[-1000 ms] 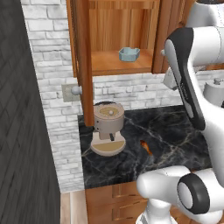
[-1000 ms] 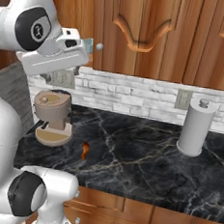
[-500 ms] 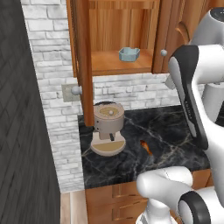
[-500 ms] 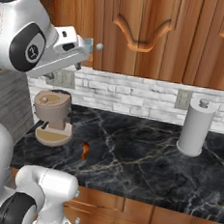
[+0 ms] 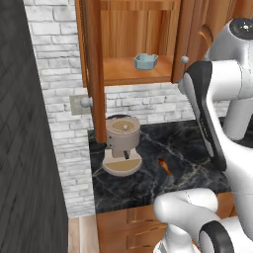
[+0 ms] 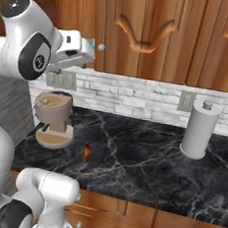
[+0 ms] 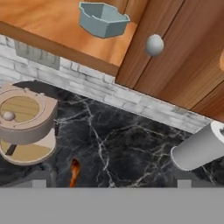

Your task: Retrieve the tupperware from the cabinet, then place the raw meat into the tupperware to avoid contamination.

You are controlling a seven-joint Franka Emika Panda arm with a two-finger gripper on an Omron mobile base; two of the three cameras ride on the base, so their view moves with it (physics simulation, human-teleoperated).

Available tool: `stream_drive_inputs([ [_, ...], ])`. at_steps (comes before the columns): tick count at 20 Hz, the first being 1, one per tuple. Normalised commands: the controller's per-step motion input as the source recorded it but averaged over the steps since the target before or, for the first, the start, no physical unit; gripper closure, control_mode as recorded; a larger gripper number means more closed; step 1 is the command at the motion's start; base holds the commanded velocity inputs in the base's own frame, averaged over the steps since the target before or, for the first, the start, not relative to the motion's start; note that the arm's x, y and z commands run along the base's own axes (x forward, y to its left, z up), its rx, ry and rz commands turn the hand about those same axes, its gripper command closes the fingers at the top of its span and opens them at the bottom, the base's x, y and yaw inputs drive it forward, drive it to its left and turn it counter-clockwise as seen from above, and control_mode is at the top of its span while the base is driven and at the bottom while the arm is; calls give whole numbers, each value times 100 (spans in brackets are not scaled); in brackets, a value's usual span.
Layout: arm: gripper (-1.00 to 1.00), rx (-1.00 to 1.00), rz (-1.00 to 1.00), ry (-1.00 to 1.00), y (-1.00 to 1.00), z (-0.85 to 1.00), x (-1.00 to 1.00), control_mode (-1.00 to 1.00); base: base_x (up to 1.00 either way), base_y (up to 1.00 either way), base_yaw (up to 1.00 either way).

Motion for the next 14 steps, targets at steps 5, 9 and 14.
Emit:
stream_drive_inputs([
  [5, -100, 26, -2, 1, -36, 46, 51, -100, 0, 0, 0],
  [9, -100, 5, -5, 0, -4, 6, 42, -100, 0, 0, 0],
  [14, -100, 0, -9, -3, 7, 0, 44, -100, 0, 0, 0],
])
